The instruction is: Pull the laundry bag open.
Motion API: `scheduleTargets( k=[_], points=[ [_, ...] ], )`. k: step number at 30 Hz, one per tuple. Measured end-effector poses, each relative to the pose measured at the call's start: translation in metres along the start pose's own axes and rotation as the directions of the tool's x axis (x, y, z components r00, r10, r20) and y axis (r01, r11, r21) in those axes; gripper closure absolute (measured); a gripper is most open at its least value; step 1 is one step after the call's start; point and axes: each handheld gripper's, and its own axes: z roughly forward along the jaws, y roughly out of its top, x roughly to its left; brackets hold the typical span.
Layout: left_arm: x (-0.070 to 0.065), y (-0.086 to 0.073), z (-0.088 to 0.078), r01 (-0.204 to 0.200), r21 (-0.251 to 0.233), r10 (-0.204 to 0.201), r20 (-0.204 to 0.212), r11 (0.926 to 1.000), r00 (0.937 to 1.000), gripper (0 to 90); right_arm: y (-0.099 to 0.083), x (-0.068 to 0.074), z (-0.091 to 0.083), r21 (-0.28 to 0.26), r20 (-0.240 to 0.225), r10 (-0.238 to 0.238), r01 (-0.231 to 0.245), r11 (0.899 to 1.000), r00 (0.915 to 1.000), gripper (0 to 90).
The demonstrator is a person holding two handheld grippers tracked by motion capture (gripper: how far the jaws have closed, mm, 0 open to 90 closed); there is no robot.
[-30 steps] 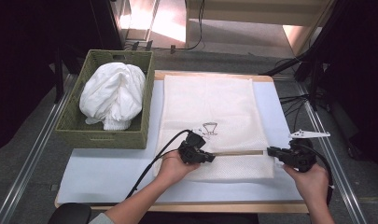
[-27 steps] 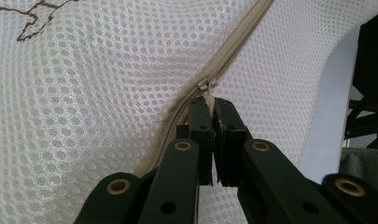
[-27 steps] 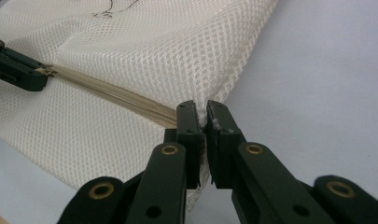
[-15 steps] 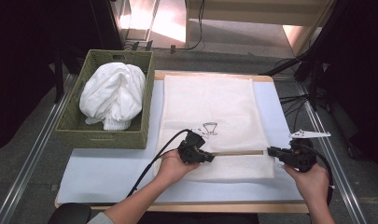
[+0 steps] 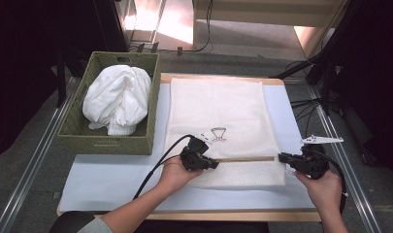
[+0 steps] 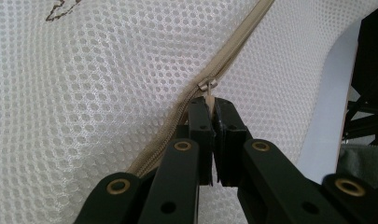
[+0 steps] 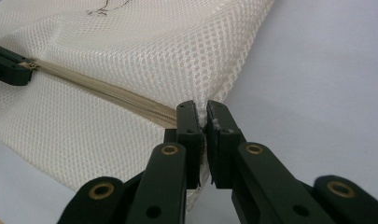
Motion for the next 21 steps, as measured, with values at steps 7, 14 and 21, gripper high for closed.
scheduleTargets(
  k=[7,14,21],
  points=[
    [0.0005,-0.0011,-0.0012,0.007,-0.021,-0.007,0.007,0.9998,0.9999,88.1,0.0001,0.0004,0.0003,-0.002,0.006,-0.004,0.004,1.000,1.0000,86.0],
    [-0.0006,-0.0007,-0.0050,0.009,-0.028,-0.008,0.011,0.9996,0.9999,88.1,0.0000,0.0005,-0.0001,-0.004,0.003,-0.004,0.004,1.000,1.0000,86.0],
    [-0.0006,-0.0011,-0.0051,0.002,-0.025,-0.001,0.015,0.9997,0.9999,88.1,-0.0002,0.0002,0.0004,-0.002,0.003,-0.005,0.005,1.000,1.0000,86.0]
  ],
)
